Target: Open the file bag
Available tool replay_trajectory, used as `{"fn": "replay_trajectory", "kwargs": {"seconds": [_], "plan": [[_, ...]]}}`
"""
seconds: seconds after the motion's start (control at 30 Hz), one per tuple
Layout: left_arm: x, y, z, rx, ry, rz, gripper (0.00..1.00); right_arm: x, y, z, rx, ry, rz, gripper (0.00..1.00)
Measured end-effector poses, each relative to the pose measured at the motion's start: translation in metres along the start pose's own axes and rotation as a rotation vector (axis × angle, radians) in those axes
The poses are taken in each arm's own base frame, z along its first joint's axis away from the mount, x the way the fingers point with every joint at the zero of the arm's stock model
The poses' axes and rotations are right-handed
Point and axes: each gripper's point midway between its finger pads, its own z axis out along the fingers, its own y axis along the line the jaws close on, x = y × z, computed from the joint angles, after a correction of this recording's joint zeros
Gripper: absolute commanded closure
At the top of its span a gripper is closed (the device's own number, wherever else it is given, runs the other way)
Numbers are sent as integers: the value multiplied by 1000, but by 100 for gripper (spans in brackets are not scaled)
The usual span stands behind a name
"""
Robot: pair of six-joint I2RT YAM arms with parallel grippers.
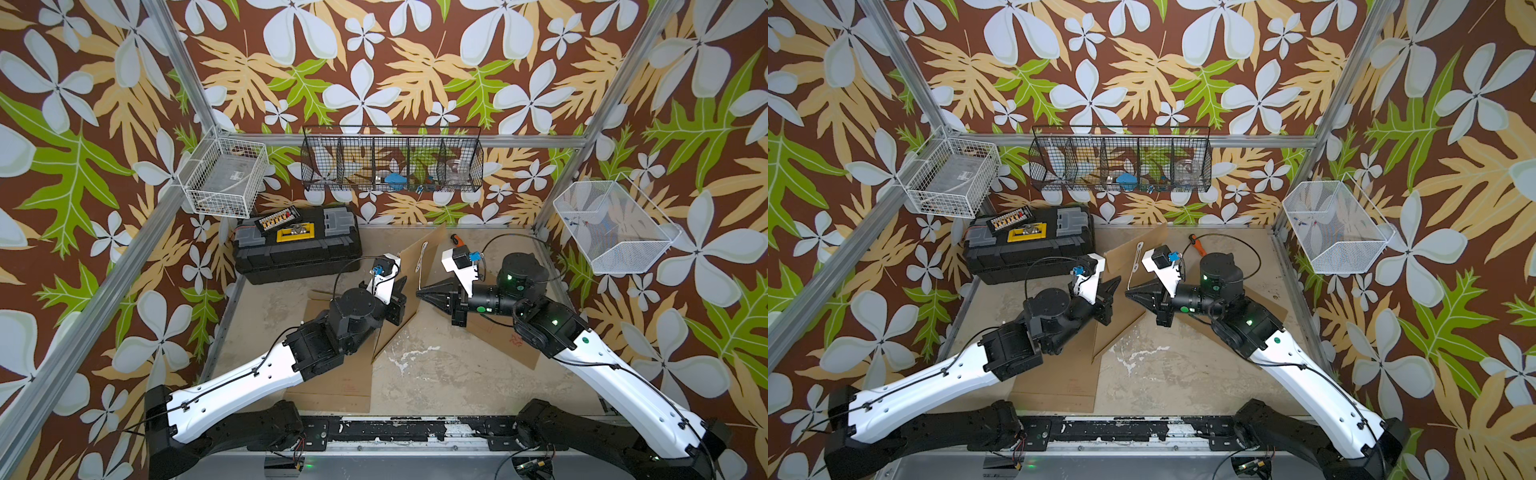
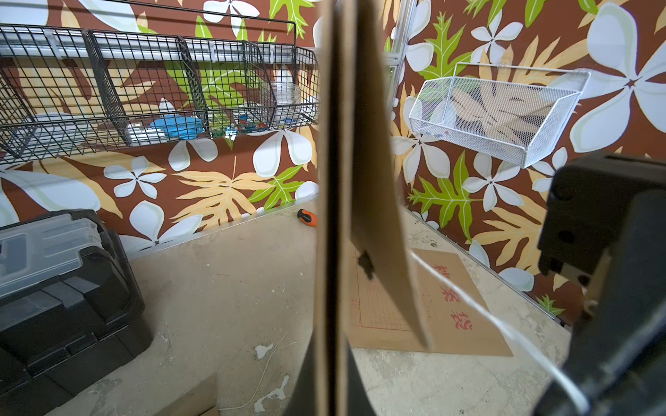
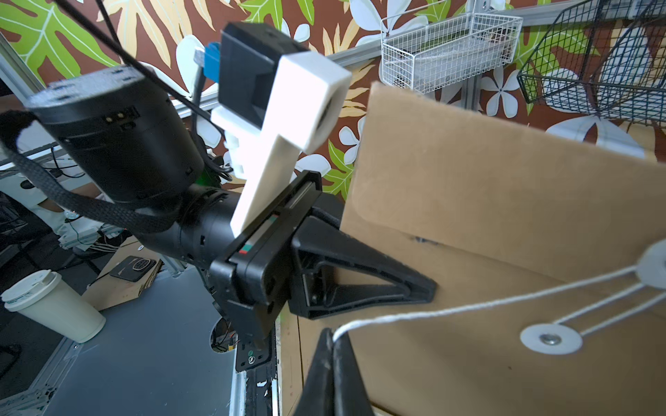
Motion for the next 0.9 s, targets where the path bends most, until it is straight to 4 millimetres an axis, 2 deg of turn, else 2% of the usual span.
{"fn": "replay_trajectory", "kwargs": {"seconds": [0.13,0.27,0.5,0.9], "plan": [[5,0,0,-1,13,9,100,-5,2,-4,14,-17,-5,100],[8,-1,-1,9,26,22,100,-20,0,-11,60,-53,-25,100],[18,-15,-1,90,92,64,100,-41,-10,-18,154,-94,-68,100],[32,-28,-2,166,161,103,100,-41,-27,-25,268,-81,-98,100]]}}
